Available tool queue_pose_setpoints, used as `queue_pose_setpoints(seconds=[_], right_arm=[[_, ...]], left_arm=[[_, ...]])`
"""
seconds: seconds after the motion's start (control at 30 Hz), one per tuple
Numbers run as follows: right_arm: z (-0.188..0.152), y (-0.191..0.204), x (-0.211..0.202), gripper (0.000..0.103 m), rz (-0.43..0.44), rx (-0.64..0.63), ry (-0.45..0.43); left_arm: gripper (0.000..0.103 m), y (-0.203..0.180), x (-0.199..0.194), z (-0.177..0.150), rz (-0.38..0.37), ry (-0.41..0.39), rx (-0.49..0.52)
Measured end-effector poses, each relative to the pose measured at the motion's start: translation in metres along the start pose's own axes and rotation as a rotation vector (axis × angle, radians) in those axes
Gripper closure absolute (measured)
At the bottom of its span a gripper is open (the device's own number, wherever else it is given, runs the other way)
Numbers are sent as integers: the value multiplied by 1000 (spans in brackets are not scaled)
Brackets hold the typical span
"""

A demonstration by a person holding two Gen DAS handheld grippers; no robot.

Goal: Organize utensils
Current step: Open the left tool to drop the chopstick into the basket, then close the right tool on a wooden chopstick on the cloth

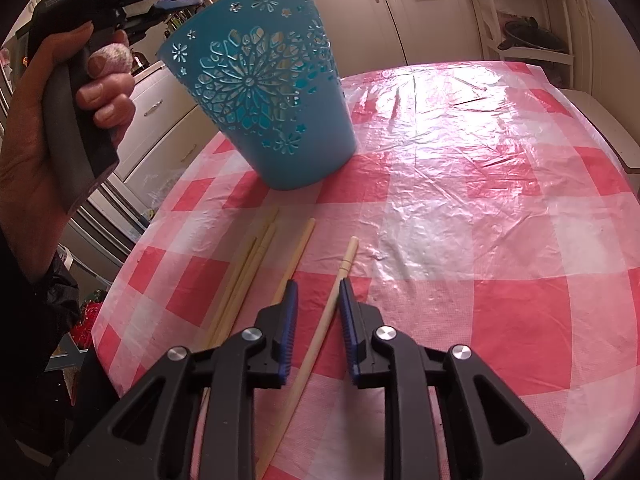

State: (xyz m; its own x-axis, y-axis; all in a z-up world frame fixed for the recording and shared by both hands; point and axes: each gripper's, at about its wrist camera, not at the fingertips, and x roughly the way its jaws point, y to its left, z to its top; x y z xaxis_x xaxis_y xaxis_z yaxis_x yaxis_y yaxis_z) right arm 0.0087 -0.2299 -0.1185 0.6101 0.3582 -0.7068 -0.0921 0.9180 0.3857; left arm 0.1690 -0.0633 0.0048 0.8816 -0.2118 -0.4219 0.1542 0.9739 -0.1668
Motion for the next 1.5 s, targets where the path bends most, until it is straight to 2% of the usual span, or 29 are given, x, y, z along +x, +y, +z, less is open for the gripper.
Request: queue_pose_setpoints(seconds=[0.03, 0.07, 0.1, 0.37, 0.5, 0.6, 0.63, 0.7, 0.87, 0.93, 1.1, 1.13, 1.33, 1.5], right_arm=[[0, 1, 0, 79, 2, -2, 0], [0, 1, 0, 79, 3, -4, -1], [0, 2, -1, 78, 1, -8, -1], [-3, 13, 0, 78, -65, -47, -7], [-6, 33, 6, 83, -183, -154, -4], [-8, 45, 10, 87, -243, -257, 12], [-7, 44, 10, 92, -226, -263, 27], [-3, 36, 9, 95, -187, -237, 53], [2, 17, 3, 94, -176, -145, 92], [2, 20, 2, 89, -185, -147, 97], [-3, 43, 9, 91, -297, -269, 102], [-2, 43, 10, 95, -287, -265, 110], [-1, 44, 8, 95, -267, -274, 160], [-6, 43, 5, 96, -266, -261, 116]], left_arm=[[69, 3, -4, -2, 17, 2, 0], [53, 6, -10, -4, 37, -3, -2], [49, 10, -16, -6, 53, -12, -4], [29, 54, -84, -31, 144, -35, -32], [23, 72, -104, -59, 191, 10, -27], [23, 86, -107, -84, 199, 74, -39], [23, 90, -106, -91, 200, 91, -44], [23, 97, -106, -105, 200, 117, -57], [23, 110, -92, -130, 195, 174, -79], [23, 114, -86, -137, 195, 195, -91], [23, 114, -81, -144, 192, 215, -86], [23, 114, -80, -145, 192, 218, -86], [23, 115, -75, -151, 199, 235, -90], [22, 116, -72, -157, 201, 250, -94]])
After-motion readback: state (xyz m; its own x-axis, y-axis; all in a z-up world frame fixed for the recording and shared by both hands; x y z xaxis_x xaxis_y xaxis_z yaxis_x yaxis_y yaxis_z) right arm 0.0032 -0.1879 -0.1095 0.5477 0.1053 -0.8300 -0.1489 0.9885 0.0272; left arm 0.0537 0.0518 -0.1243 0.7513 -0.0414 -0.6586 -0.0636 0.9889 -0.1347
